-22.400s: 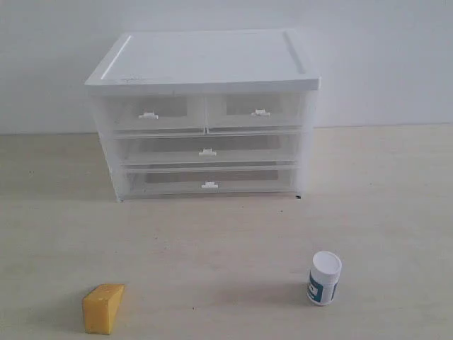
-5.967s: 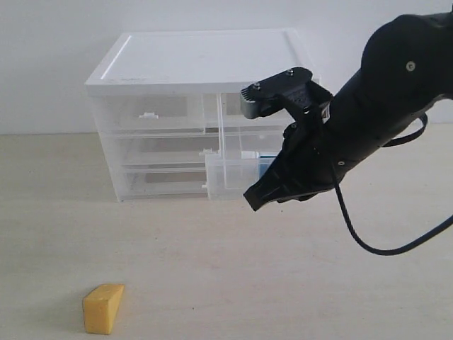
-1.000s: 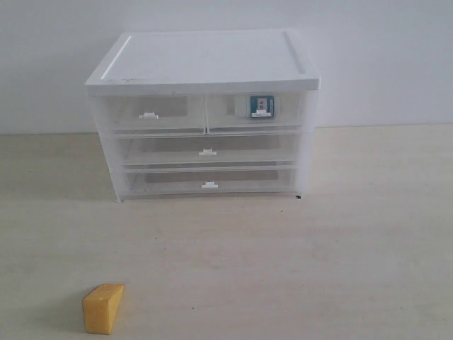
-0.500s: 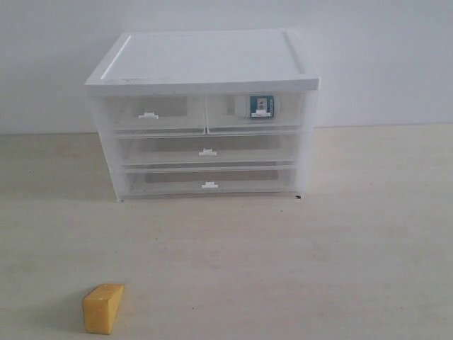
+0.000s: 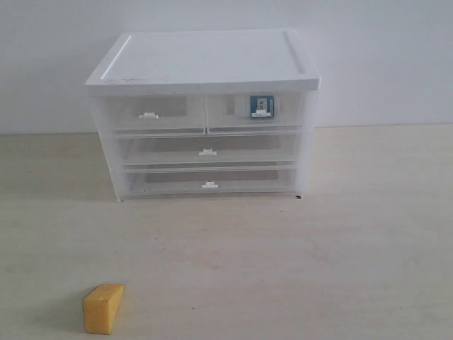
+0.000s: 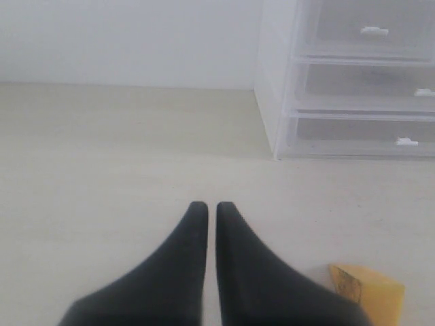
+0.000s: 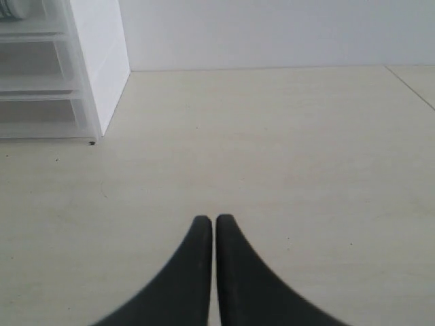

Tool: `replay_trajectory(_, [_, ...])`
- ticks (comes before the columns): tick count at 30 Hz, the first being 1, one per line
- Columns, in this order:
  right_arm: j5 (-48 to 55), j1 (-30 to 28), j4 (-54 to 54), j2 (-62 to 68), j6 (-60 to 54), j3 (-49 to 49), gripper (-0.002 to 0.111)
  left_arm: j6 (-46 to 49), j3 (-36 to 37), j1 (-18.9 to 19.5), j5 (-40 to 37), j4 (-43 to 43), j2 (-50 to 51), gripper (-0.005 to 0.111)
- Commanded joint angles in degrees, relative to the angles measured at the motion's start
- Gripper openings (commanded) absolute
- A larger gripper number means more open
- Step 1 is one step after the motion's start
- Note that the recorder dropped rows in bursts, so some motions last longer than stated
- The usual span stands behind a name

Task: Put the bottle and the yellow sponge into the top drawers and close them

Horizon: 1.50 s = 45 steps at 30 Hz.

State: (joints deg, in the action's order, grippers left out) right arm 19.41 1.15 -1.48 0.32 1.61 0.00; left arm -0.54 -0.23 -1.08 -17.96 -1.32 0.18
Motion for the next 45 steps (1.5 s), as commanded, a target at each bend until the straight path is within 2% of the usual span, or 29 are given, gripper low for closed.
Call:
replay_trajectory(1, [-0.07, 0.18, -0.57, -0.32, -0.22, 0.0, 0.0, 0.2, 0.23, 0.14, 0.11, -0.36, -0.18, 0.005])
replay_trajectory(14, [-0.07, 0.18, -0.57, -0.32, -0.22, 0.0, 0.0, 0.2, 0.23, 0.14, 1.32, 0.56, -0.18, 0.005])
replay_trajectory(18, [-0.07, 0.18, -0.57, -0.32, -0.22, 0.0, 0.0, 0.2, 0.23, 0.14, 6.69, -3.68, -0.18, 0.005])
replay_trajectory(24, [-0.07, 0.18, -0.57, -0.32, -0.22, 0.0, 0.0, -0.13, 0.23, 0.14, 16.84, -3.99, -0.18, 0.005])
replay_trajectory(32, [-0.07, 0.18, -0.57, -0.32, -0.22, 0.0, 0.0, -12.83, 0.23, 0.14, 40.27, -5.38, -0.18, 0.005])
replay_trajectory(35, [-0.07, 0.18, -0.57, -0.32, -0.22, 0.0, 0.0, -15.0, 0.23, 0.14, 41.11, -5.38, -0.18, 0.005])
replay_trajectory(38, [-0.07, 0.18, -0.57, -0.32, -0.22, 0.0, 0.0, -15.02, -0.09, 0.14, 45.49, -5.38, 2.51, 0.005])
replay_trajectory(41, [-0.07, 0.18, -0.57, -0.32, -0.22, 0.0, 0.0, -15.12, -0.47, 0.14, 51.57, -5.38, 7.13, 0.005])
replay_trajectory(45, [-0.07, 0.18, -0.57, -0.32, -0.22, 0.0, 0.0, -15.12, -4.18, 0.14, 52.49, -3.09, 16.64, 0.005])
